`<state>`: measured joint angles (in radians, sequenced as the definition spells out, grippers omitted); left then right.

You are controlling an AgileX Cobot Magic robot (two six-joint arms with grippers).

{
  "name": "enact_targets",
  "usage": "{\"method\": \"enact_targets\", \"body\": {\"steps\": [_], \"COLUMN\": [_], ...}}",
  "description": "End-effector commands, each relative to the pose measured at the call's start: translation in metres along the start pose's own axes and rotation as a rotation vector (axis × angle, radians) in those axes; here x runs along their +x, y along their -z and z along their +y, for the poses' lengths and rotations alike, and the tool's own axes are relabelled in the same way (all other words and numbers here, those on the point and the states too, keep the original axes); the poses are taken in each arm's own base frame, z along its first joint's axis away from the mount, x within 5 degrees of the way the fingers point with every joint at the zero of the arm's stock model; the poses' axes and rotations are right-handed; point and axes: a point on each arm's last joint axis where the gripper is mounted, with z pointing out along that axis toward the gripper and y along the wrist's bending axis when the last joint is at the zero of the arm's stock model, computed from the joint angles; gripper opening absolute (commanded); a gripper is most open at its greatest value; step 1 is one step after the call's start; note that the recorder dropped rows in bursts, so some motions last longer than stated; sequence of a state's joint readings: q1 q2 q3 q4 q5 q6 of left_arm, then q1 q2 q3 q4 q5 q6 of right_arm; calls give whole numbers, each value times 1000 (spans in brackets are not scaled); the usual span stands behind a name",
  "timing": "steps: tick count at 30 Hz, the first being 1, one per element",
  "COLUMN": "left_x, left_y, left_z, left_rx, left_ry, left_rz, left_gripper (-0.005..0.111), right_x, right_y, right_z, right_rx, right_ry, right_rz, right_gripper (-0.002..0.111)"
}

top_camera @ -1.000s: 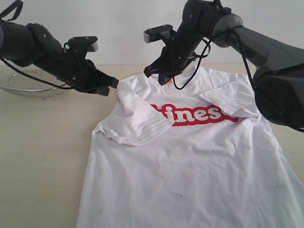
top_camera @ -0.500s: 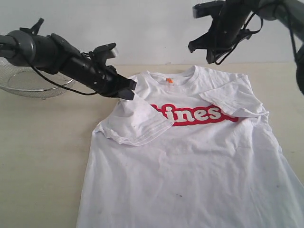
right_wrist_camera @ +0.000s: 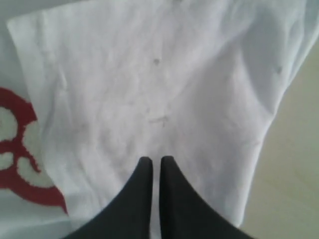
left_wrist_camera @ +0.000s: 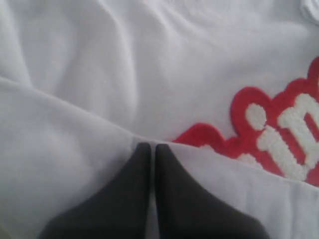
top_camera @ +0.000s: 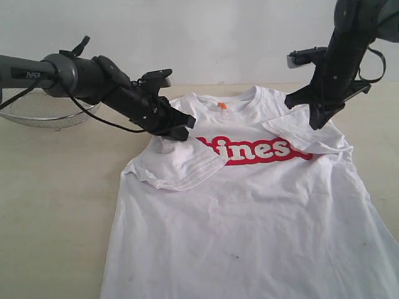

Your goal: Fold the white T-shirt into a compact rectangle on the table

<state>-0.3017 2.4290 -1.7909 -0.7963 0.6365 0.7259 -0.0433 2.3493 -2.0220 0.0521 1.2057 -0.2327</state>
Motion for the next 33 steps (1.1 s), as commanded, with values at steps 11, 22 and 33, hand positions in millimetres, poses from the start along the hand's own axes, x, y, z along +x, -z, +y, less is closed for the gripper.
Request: {"method": "enact_targets", "body": {"steps": [11,22,33], "left_x": [5,-28,-38], "left_y": [-17,15,165], "left_z": [40,25,-15], "left_rx": [-176,-87,25], "left_ry": [-12,-107,-110], "left_rz": [-14,-2,151], "left_gripper": [5,5,5], "right_x": [-3,-13,38], "right_y": [-67,-24,127], "right_z": [-1,2,14], "right_rx": [-56,-59,8], "right_ry": [-34,-9,5], "right_rz": [-8,-130,-211], "right_gripper": [0,0,0]}}
